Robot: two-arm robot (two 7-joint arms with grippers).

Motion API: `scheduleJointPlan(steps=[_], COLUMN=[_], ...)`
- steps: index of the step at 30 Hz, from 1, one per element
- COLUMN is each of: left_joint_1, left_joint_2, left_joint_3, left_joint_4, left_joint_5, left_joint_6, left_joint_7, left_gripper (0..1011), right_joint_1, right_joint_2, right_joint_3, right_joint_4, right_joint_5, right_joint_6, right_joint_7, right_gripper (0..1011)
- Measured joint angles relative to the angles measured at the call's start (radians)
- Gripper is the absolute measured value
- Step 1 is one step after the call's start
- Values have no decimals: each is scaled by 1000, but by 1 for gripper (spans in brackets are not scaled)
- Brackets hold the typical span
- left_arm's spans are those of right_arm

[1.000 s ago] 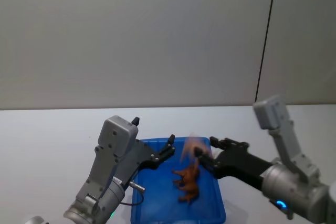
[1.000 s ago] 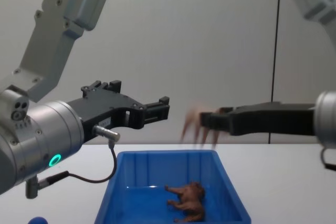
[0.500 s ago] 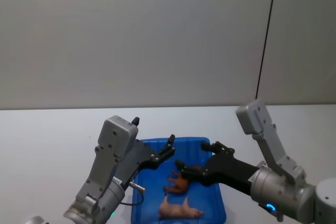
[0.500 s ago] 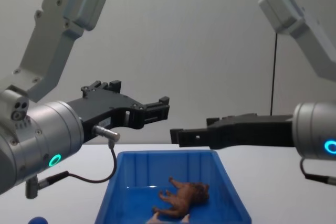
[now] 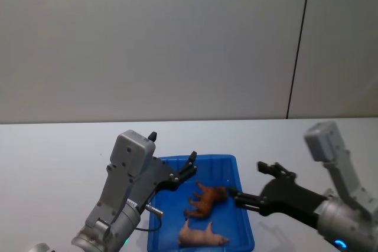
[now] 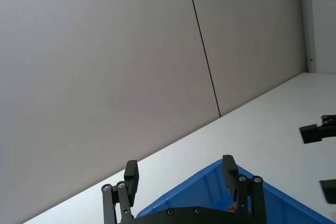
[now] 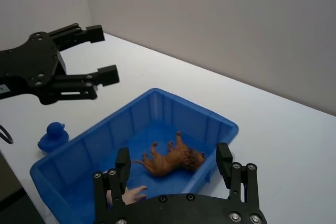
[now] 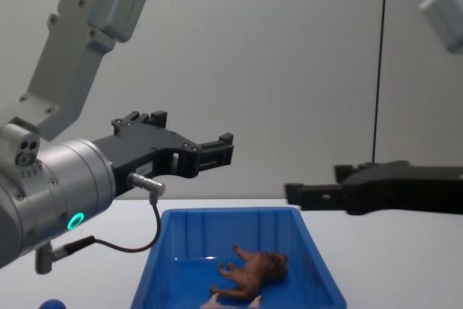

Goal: Pick up the two dolls from the table and place them into the box.

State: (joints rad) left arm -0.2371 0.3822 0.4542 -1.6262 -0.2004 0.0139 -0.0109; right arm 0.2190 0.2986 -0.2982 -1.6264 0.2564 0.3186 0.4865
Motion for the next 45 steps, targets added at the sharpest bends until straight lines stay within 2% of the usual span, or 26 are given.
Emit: scheduleJointPlan(steps=[8,18,24,32,40,45], left_joint_1=[0,18,59,139,218,252], left_joint_2=[0,17,48,98,137,149], left_joint_3=[0,-7,-16,-24,-28,-29], left_joint_4=[0,-21,-63,-123,-156,-158], left_joint_5=[0,2,-4,-40,-84,-106], left_joint_6=[0,17,48,86,97,96], left_joint_7=[0,22,74,177,264,294], left_gripper=[1001,1002,1001,1001,1001,1001], right_joint_1=[-53,-87,-98,-107,-111,-112], right_joint_2=[62,100,112,122,126,129], right_joint_3=[39,64,72,78,81,82], right_joint_4=[-22,-36,-40,-43,-45,-45], right_joint_5=[61,102,115,124,129,131], right_joint_6=[-41,-71,-80,-87,-91,-92], right_joint_7=[-22,-36,-40,-43,-45,-45], right_gripper=[1001,1001,1001,1001,1001,1001])
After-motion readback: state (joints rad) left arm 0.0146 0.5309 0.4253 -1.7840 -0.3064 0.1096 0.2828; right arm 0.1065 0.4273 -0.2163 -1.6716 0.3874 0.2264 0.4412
